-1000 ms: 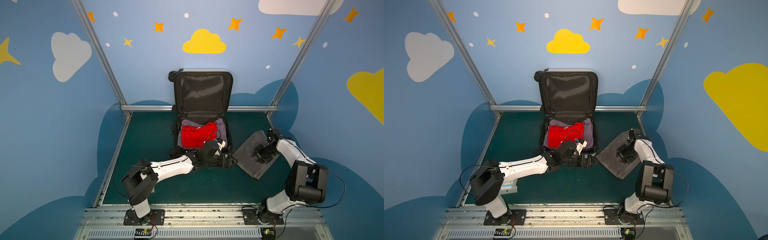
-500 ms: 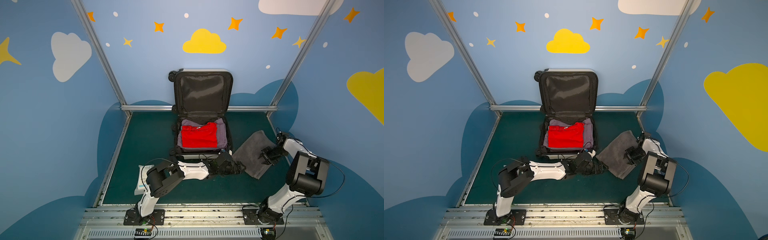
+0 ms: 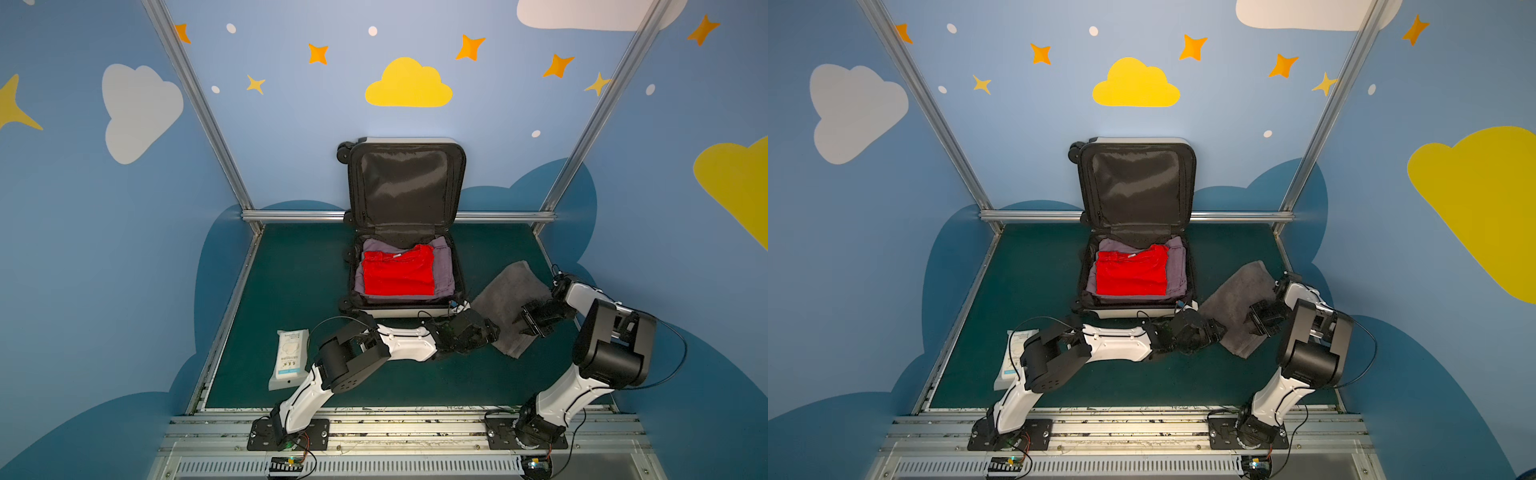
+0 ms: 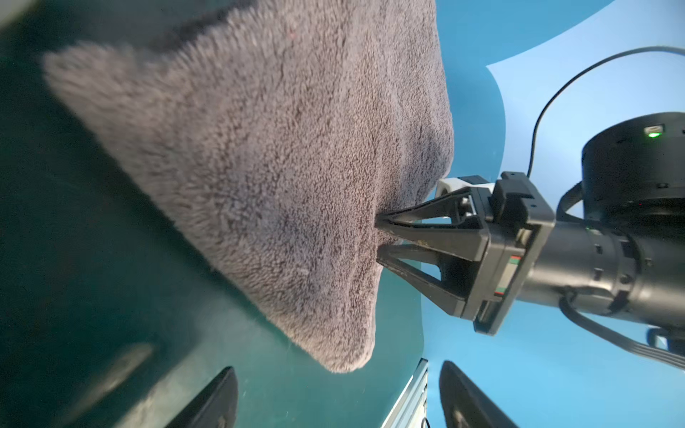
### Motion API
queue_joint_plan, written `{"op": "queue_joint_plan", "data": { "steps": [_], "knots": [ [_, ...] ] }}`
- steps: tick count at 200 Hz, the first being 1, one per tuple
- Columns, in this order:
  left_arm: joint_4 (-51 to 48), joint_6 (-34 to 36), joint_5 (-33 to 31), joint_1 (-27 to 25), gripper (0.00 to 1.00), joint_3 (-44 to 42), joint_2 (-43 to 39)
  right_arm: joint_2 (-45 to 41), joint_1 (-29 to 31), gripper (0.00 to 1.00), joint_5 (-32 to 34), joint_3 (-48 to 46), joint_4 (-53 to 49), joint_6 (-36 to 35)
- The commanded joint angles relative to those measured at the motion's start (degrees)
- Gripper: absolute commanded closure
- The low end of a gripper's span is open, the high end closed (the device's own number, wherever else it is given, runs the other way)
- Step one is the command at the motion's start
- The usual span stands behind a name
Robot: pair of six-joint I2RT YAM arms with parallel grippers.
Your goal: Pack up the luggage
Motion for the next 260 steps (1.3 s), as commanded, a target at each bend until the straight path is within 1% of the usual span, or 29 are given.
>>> {"op": "queue_joint_plan", "data": {
  "steps": [1,61,108,125,136,145,162,176,187,204,221,228,238,260],
  "knots": [
    [-3.3,-3.7,-1.9,-0.2,0.18,2.3,3.1,0.1,-0.4,0.66,-0.5,-1.1,0.0,0.0],
    [-3.2,-6.6,-3.0,-0.6,0.20,4.9,7.6,0.2,-0.8,0.66,-0.9,-1.1,0.0,-0.5],
    [-3.5,-3.6,-4.0,-0.2,0.22,9.7,12.0,0.3,-1.4,0.66,-1.4,-1.5,0.4,-0.7],
    [-2.9,-2.2,-4.2,0.2,0.25,10.9,13.3,0.2,-1.6,0.66,-1.4,-1.5,0.4,-0.9],
    [-2.1,-0.9,-4.3,0.4,0.30,11.5,14.0,0.1,-1.7,0.66,-1.5,-1.5,0.3,-1.0],
    [-1.5,0.7,-4.2,0.6,0.35,12.4,14.6,0.0,-1.8,0.66,-1.6,-1.5,0.2,-1.0],
    [-1.2,5.8,-3.3,1.1,0.51,14.7,15.5,-0.4,-2.2,0.66,-1.8,-1.3,0.0,-0.9],
    [-2.7,11.2,-2.1,1.5,0.67,17.5,15.6,-0.7,-2.5,0.66,-1.9,-1.2,-0.2,-0.7],
    [-4.3,16.0,-0.1,2.1,0.76,20.0,15.6,-1.3,-2.7,0.66,-2.3,-1.2,-0.3,-0.5],
    [-9.3,21.9,5.0,3.6,0.86,25.9,16.1,-2.5,-3.2,0.66,-3.2,-1.2,-0.4,-0.1],
    [-15.8,26.4,13.0,5.7,0.94,34.5,18.0,-4.4,-3.7,0.66,-4.2,-1.1,-0.3,0.5],
    [-19.9,28.3,15.7,6.4,0.96,38.9,19.0,-5.1,-4.0,0.66,-4.8,-0.9,-0.3,0.7],
    [-26.0,31.6,20.3,7.2,0.97,45.6,20.4,-6.2,-4.3,0.66,-5.5,-0.3,-0.6,0.7],
    [-42.2,39.1,24.9,8.5,0.97,63.1,24.6,-8.8,-5.0,0.65,-6.8,1.2,-1.0,0.9]
  ]
}}
